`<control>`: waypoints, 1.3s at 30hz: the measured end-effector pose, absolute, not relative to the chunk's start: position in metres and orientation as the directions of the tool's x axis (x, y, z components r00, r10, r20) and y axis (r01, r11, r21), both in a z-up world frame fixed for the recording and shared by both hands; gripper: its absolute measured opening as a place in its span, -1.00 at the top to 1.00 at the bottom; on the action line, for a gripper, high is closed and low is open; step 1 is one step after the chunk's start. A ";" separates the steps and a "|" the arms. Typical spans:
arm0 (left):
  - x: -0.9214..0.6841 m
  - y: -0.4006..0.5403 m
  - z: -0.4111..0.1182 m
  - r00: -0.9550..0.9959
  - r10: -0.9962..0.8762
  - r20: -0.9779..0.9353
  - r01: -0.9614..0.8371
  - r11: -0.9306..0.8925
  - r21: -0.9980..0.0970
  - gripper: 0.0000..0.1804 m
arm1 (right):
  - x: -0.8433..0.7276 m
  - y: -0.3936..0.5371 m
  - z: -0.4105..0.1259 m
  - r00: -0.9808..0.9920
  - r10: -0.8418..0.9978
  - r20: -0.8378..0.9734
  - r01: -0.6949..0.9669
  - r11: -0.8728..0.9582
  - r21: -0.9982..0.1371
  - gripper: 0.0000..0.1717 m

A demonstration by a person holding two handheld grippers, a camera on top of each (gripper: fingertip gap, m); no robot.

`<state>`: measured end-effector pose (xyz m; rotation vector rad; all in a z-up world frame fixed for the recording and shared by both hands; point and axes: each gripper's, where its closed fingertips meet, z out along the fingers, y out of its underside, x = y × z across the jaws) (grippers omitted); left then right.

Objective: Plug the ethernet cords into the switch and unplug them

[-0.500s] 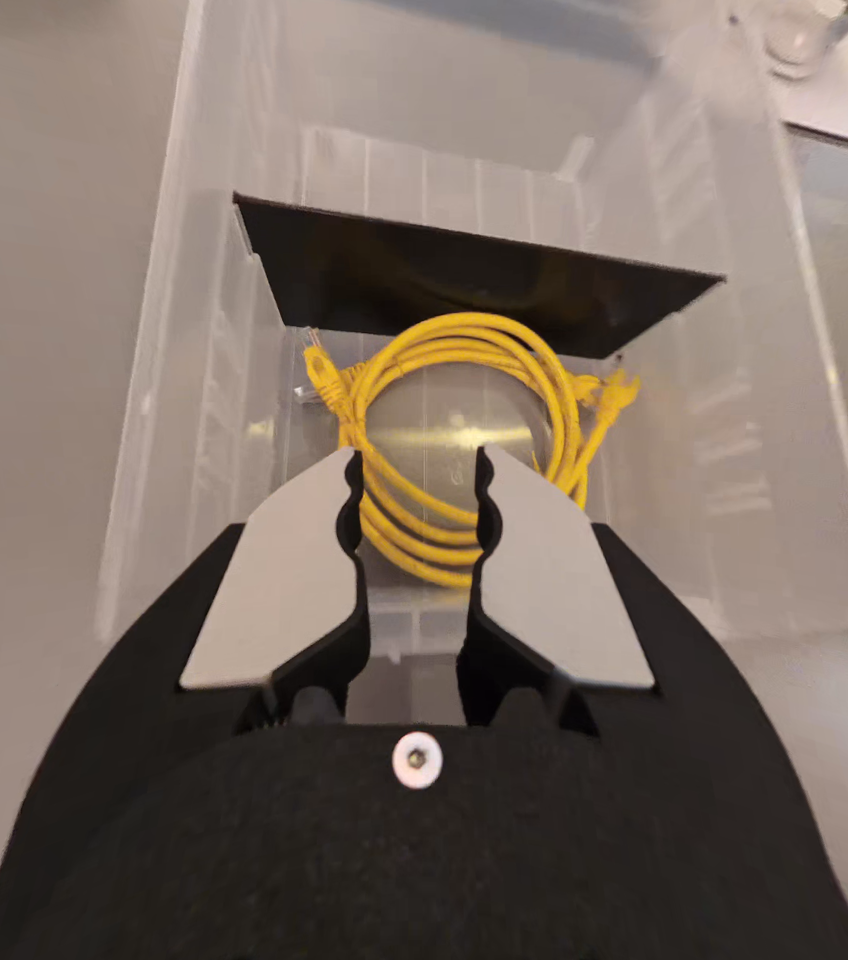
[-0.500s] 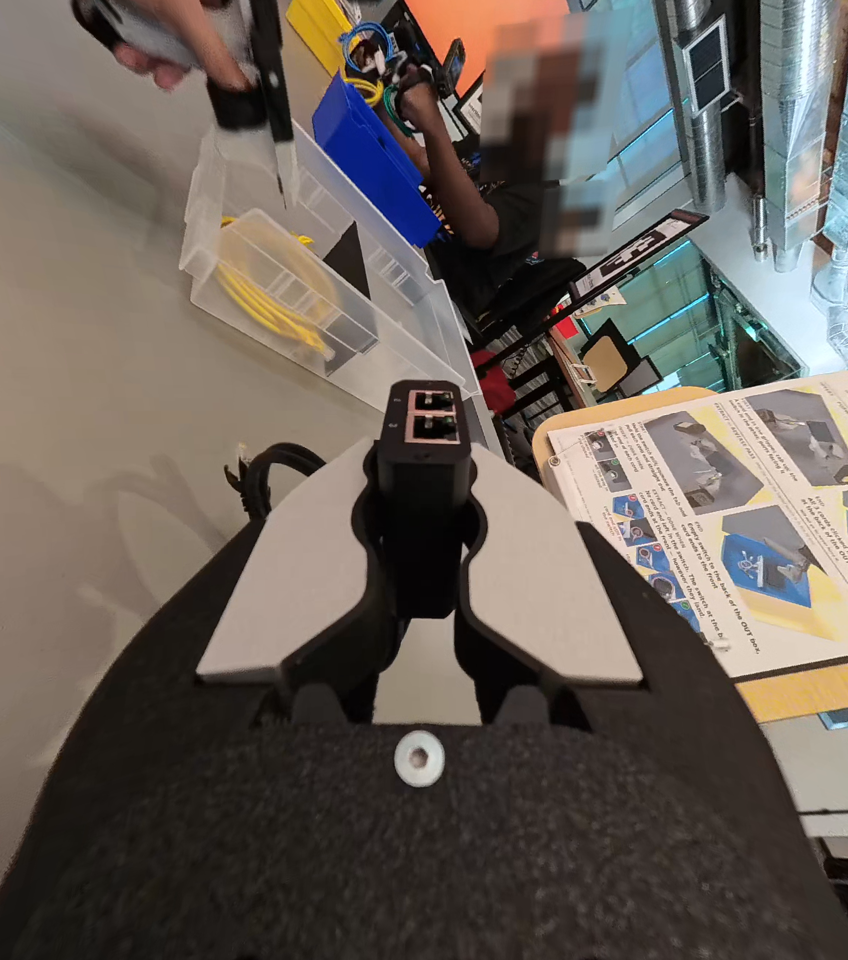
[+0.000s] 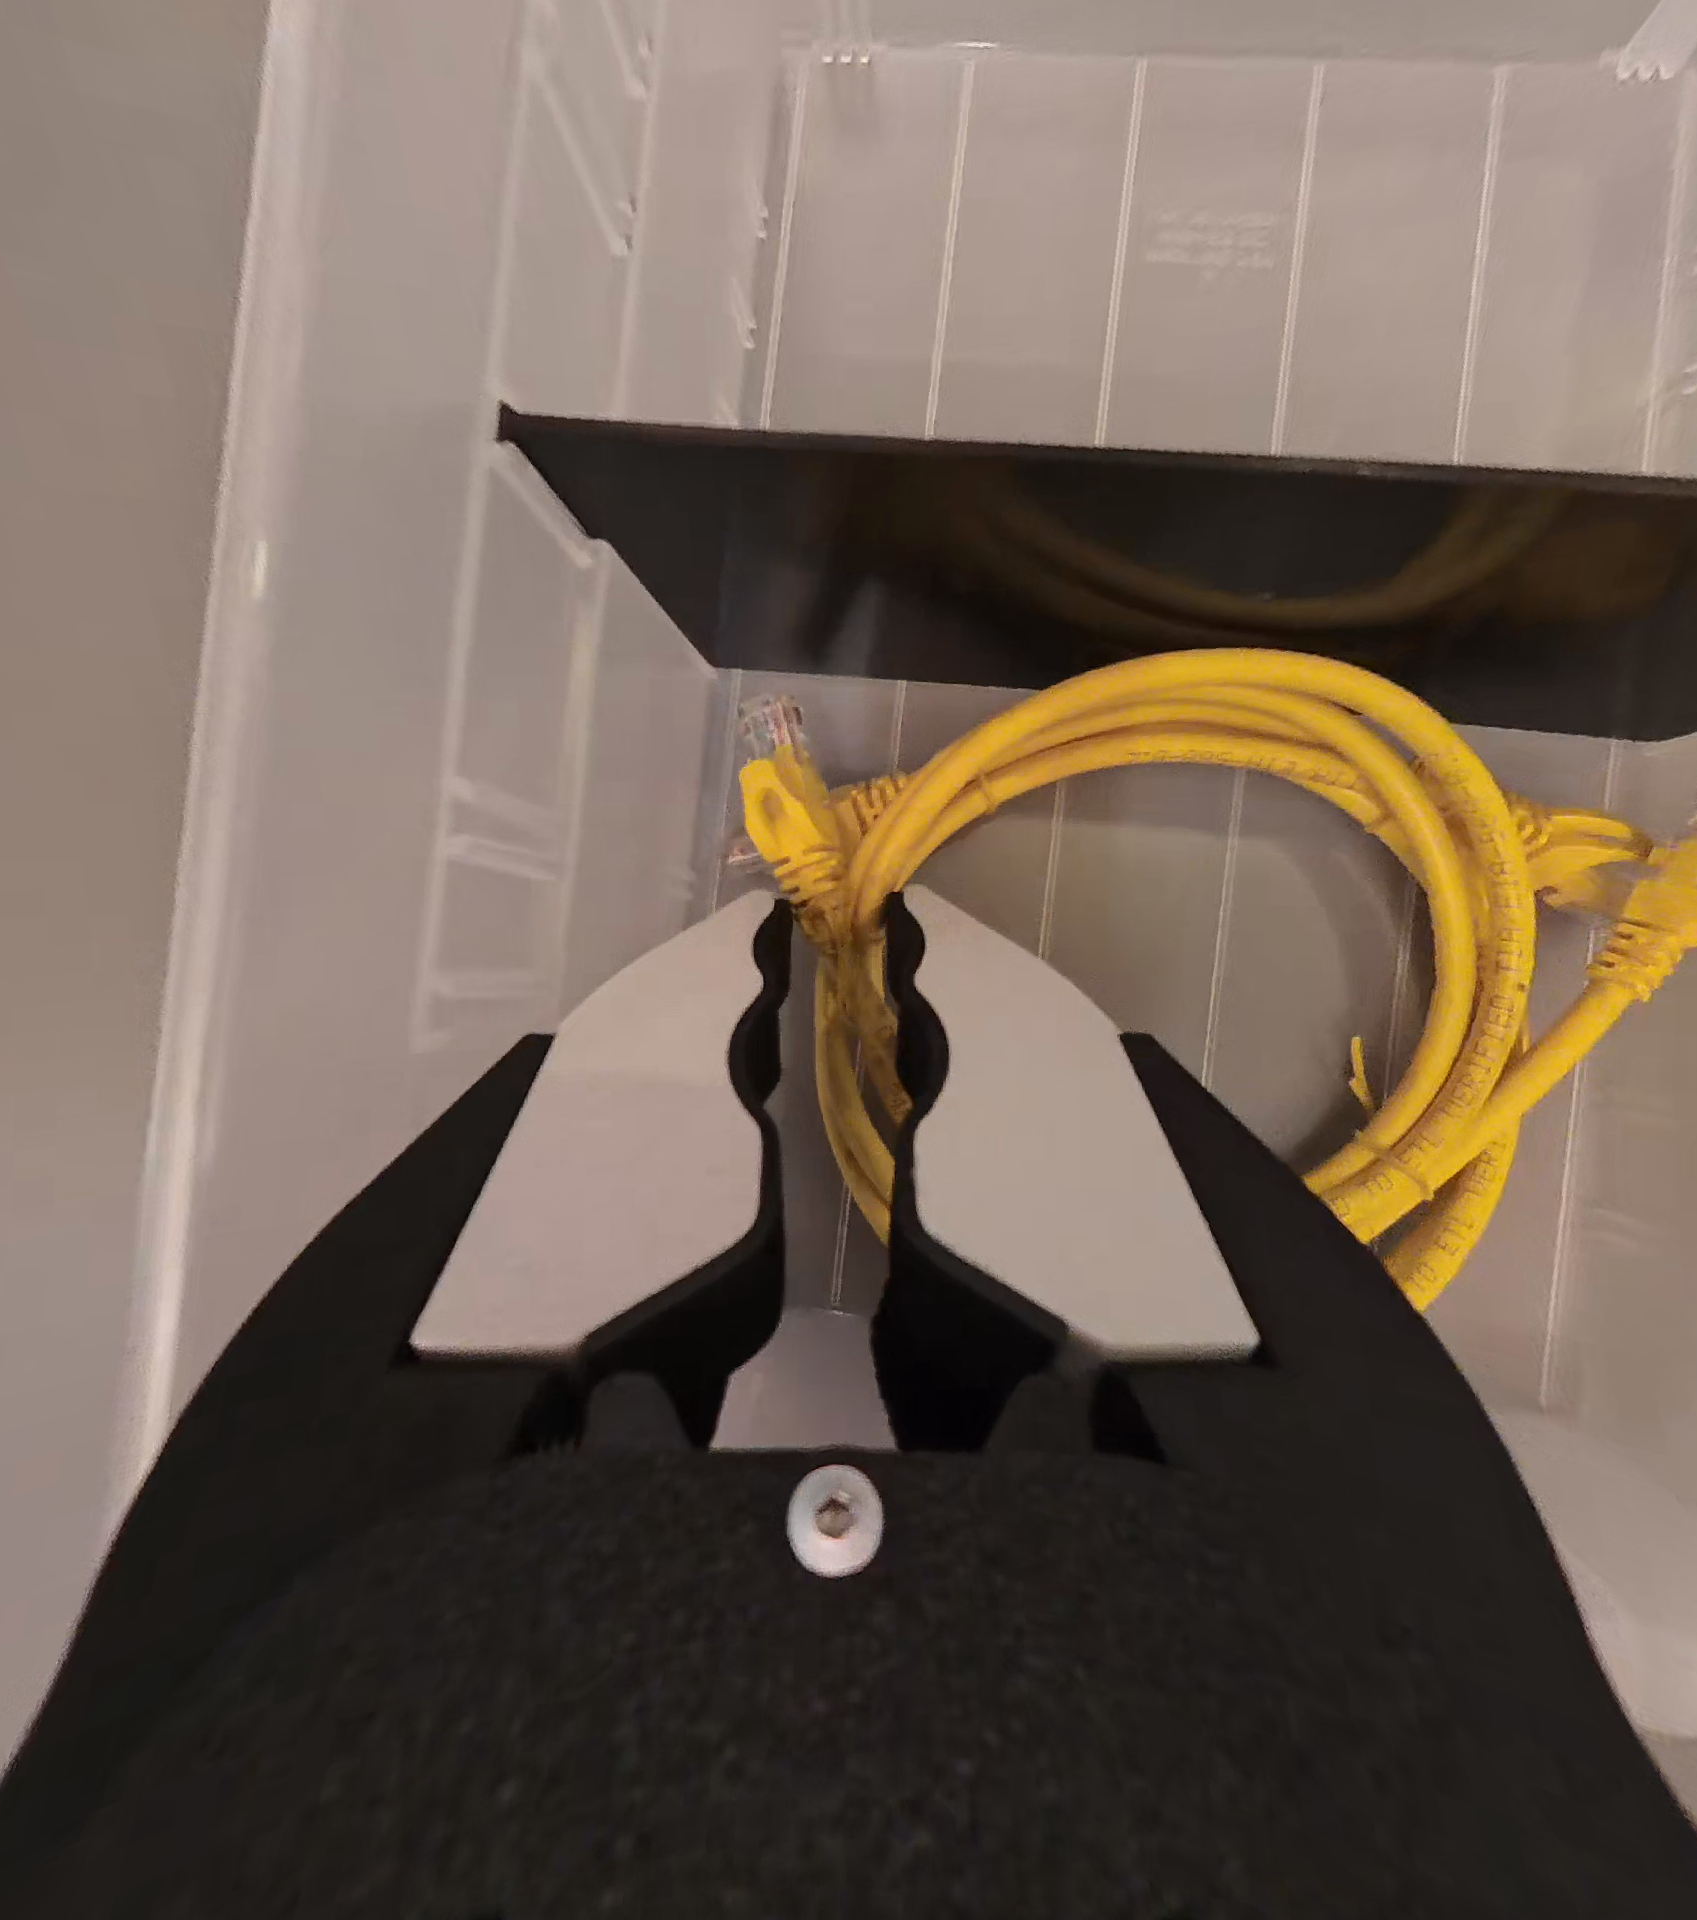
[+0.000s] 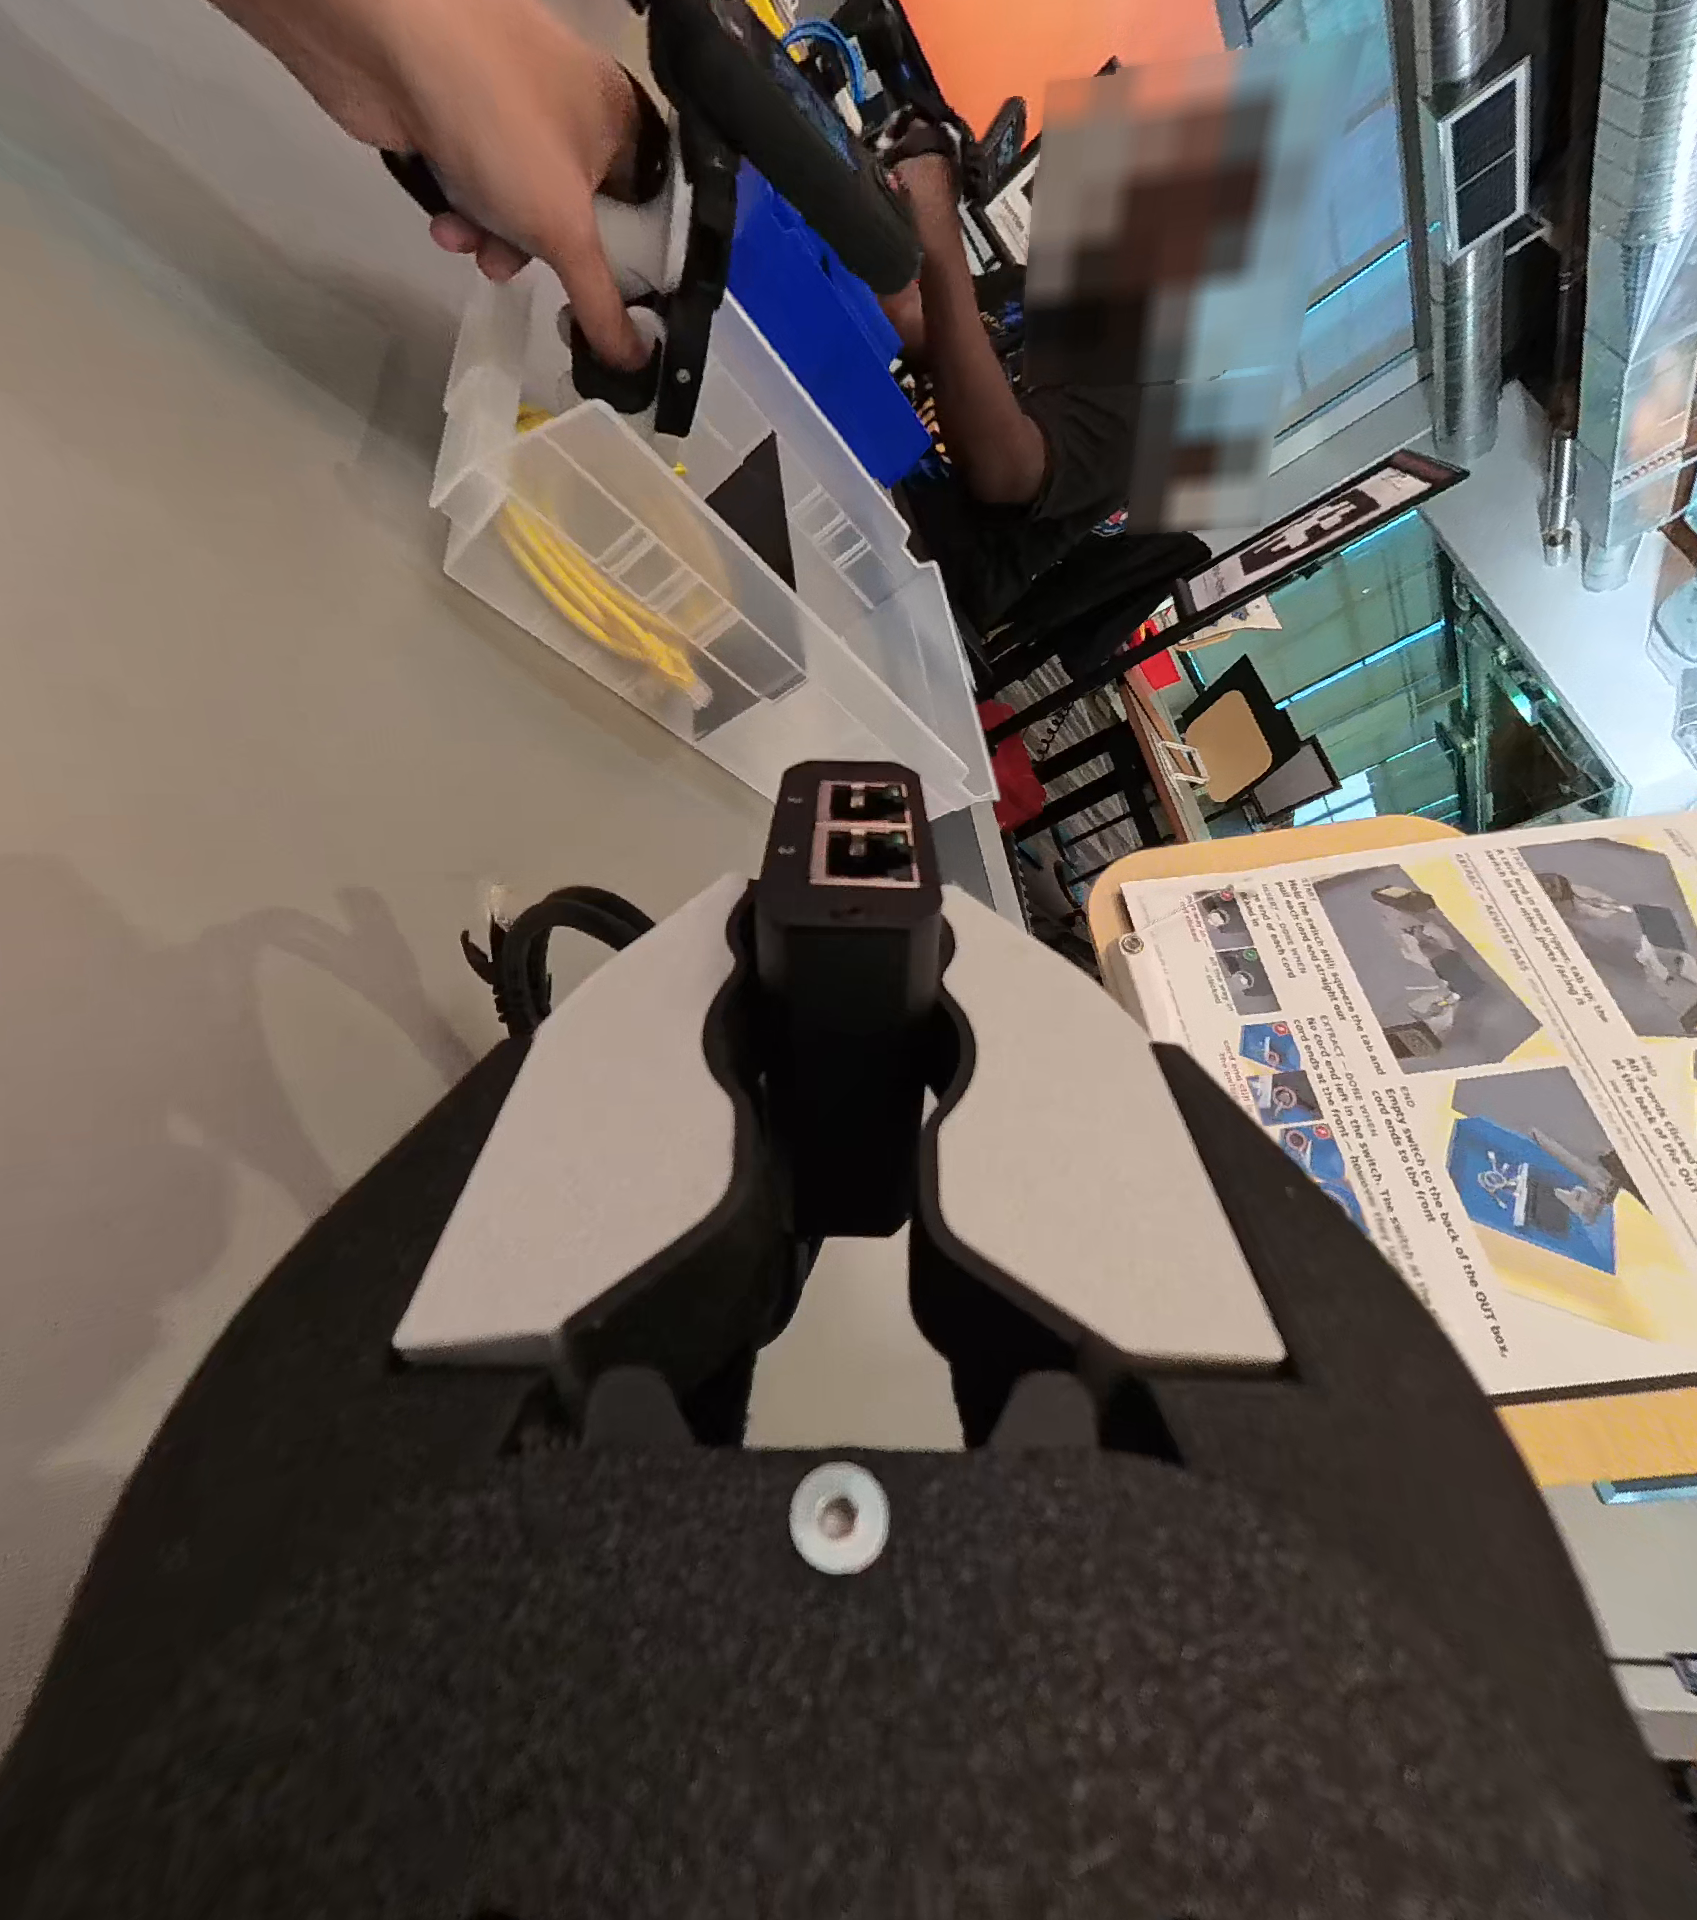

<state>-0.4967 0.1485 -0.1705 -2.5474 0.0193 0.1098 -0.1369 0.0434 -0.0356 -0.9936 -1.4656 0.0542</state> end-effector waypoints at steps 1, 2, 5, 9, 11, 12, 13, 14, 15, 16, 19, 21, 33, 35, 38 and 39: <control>-0.496 0.148 -0.170 0.997 0.004 -0.074 -0.037 -0.833 -0.553 0.82 | -0.137 0.043 -0.036 0.175 0.587 0.791 0.528 0.622 -0.578 0.71; -0.496 0.148 -0.170 0.997 -0.007 -0.073 -0.046 -0.835 -0.549 0.83 | -0.137 0.043 -0.036 0.175 0.590 0.789 0.525 0.622 -0.581 0.70; -0.492 0.148 -0.165 0.994 -0.069 -0.083 -0.104 -0.824 -0.557 0.84 | -0.136 0.044 -0.035 0.187 0.608 0.771 0.512 0.610 -0.605 0.70; -0.483 0.146 -0.126 0.979 -0.174 -0.104 -0.199 -0.736 -0.647 0.91 | -0.132 0.048 -0.033 0.213 0.630 0.747 0.494 0.590 -0.639 0.70; -0.476 0.141 -0.096 0.965 -0.237 -0.107 -0.244 -0.678 -0.694 0.91 | -0.131 0.049 -0.032 0.223 0.637 0.738 0.487 0.583 -0.651 0.70; -0.471 0.137 -0.079 0.956 -0.270 -0.117 -0.269 -0.641 -0.719 0.91 | -0.131 0.050 -0.031 0.227 0.641 0.733 0.482 0.580 -0.656 0.70; -0.464 0.132 -0.063 0.944 -0.305 -0.129 -0.297 -0.605 -0.739 0.91 | -0.131 0.050 -0.031 0.231 0.645 0.728 0.478 0.577 -0.662 0.70; -0.456 0.127 -0.047 0.928 -0.342 -0.146 -0.328 -0.568 -0.755 0.91 | -0.131 0.050 -0.031 0.234 0.649 0.724 0.475 0.573 -0.667 0.70; -0.448 0.120 -0.031 0.913 -0.372 -0.168 -0.357 -0.530 -0.769 0.91 | -0.131 0.050 -0.031 0.234 0.653 0.721 0.474 0.571 -0.671 0.70; -0.440 0.113 -0.018 0.899 -0.399 -0.179 -0.378 -0.501 -0.778 0.91 | -0.131 0.051 -0.032 0.235 0.654 0.720 0.474 0.570 -0.672 0.70; -0.402 0.086 0.014 0.843 -0.513 -0.162 -0.414 -0.425 -0.805 0.92 | -0.131 0.052 -0.033 0.236 0.650 0.723 0.480 0.569 -0.668 0.71; -0.367 0.065 0.027 0.772 -0.627 -0.102 -0.419 -0.381 -0.824 0.95 | -0.131 0.052 -0.032 0.239 0.648 0.723 0.479 0.569 -0.668 0.70; -0.252 0.006 -0.017 0.594 -0.804 -0.037 -0.552 -0.374 -0.745 0.96 | -0.120 0.057 -0.022 0.280 0.634 0.721 0.476 0.561 -0.678 0.71; -0.244 0.006 -0.056 0.592 -0.805 0.035 -0.552 -0.437 -0.711 0.95 | -0.119 0.057 -0.020 0.285 0.637 0.716 0.471 0.558 -0.684 0.71; -0.230 0.005 -0.100 0.551 -0.822 0.143 -0.518 -0.471 -0.714 0.95 | -0.118 0.057 -0.020 0.287 0.636 0.716 0.472 0.557 -0.684 0.71; -0.228 0.005 -0.113 0.545 -0.823 0.160 -0.508 -0.477 -0.717 0.95 | -0.118 0.057 -0.021 0.287 0.636 0.716 0.473 0.556 -0.684 0.71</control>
